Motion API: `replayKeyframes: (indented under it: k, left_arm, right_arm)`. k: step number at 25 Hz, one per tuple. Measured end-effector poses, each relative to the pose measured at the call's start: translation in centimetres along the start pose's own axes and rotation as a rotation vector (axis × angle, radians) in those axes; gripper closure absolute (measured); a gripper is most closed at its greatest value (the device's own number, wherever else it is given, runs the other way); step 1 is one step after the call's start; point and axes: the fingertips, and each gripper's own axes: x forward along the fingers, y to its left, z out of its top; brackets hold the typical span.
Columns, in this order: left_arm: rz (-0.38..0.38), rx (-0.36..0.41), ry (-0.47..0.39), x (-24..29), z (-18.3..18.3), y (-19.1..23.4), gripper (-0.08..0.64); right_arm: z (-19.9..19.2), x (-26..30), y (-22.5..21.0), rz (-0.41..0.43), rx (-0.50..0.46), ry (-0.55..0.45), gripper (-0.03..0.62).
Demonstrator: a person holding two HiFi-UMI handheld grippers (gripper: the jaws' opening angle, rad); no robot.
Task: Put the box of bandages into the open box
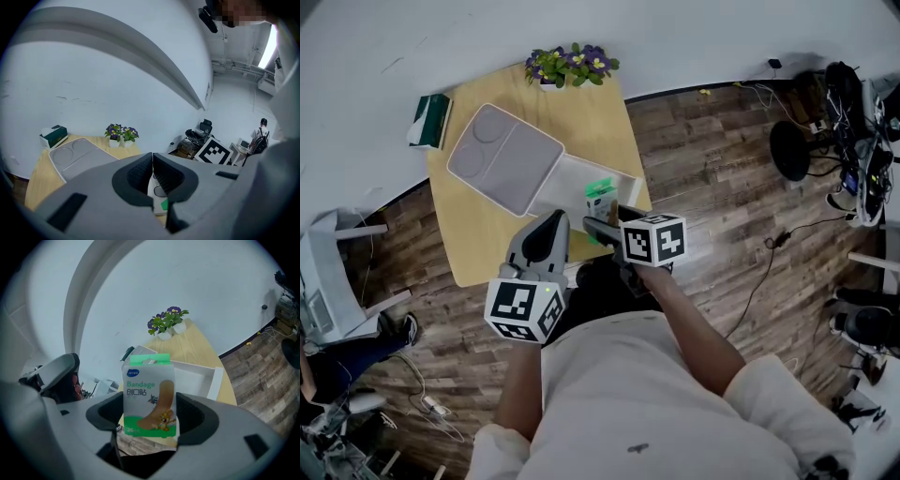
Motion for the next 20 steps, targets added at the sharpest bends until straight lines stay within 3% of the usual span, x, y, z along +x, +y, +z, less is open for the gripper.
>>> replayKeyframes:
  k: [11, 20]
  left_arm:
    - [0.044, -0.017, 0.000, 0.4, 0.2, 1.0, 0.554]
    - [0.010, -0.021, 0.021, 1.5, -0.1, 2.4, 0.554]
  right_arm:
    - [-0.1, 1.8, -1.3, 0.001, 0.022, 0.078, 0.239]
    - [-0.6, 3.2, -2.5, -0.059, 0.035, 0.113, 0.239]
